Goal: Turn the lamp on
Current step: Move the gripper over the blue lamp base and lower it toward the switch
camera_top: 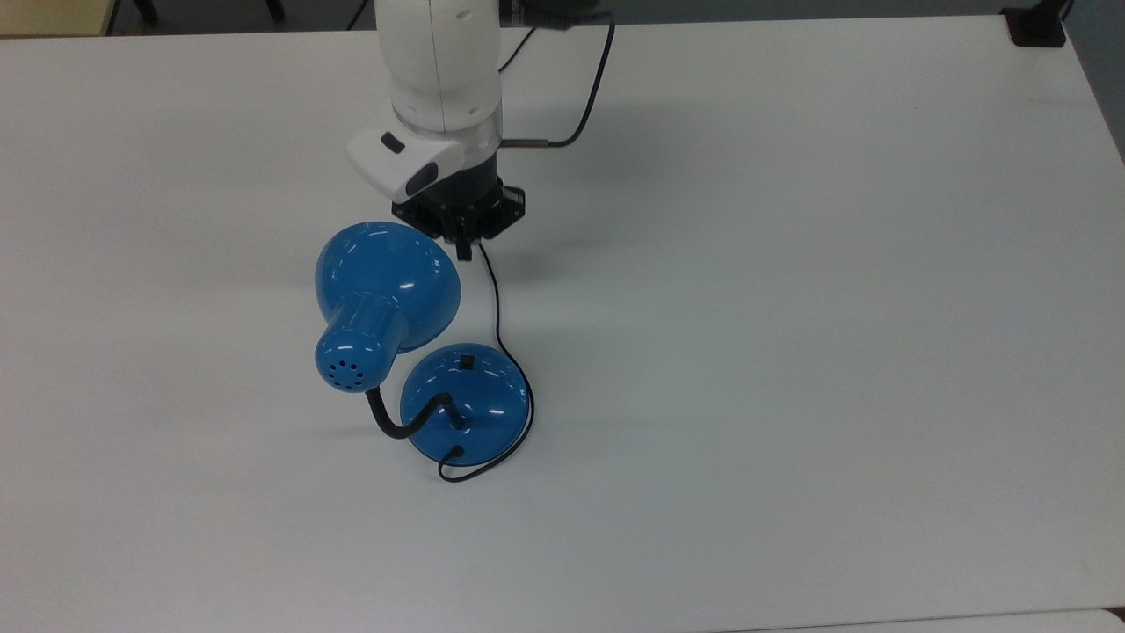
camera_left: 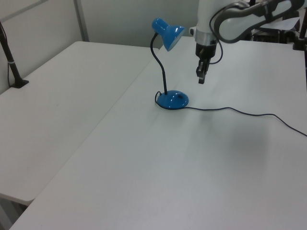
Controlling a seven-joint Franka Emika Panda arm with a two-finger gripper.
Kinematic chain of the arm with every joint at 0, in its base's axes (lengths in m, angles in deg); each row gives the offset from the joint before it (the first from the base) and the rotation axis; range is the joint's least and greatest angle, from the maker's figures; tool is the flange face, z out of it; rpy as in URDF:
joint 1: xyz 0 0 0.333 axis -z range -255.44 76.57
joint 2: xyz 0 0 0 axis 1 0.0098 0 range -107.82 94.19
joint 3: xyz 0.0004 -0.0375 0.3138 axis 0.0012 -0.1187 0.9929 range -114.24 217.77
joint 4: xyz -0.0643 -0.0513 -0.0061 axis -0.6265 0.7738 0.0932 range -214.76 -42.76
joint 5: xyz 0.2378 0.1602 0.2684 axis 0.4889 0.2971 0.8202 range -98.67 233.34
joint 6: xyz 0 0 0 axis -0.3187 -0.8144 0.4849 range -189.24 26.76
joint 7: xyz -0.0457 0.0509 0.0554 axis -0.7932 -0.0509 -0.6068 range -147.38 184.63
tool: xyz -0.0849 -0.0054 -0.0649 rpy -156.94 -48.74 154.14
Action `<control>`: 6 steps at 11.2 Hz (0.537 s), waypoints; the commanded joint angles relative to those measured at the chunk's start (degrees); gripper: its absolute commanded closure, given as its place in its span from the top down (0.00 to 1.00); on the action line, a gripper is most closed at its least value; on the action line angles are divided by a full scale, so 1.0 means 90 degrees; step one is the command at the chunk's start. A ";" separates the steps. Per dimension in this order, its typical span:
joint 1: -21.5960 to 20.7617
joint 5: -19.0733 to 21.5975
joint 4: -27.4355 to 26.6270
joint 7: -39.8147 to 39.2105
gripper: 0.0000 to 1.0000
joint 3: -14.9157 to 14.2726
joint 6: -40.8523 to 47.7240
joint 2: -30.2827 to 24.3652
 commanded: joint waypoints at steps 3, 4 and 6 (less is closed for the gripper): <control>-0.0027 -0.0132 -0.0007 0.0155 0.00 0.0005 -0.1455 0.0514; -0.0017 -0.0132 -0.0016 0.0165 0.00 0.0005 -0.1777 0.0602; 0.0002 -0.0161 0.0022 0.0165 0.00 0.0005 -0.2140 0.0807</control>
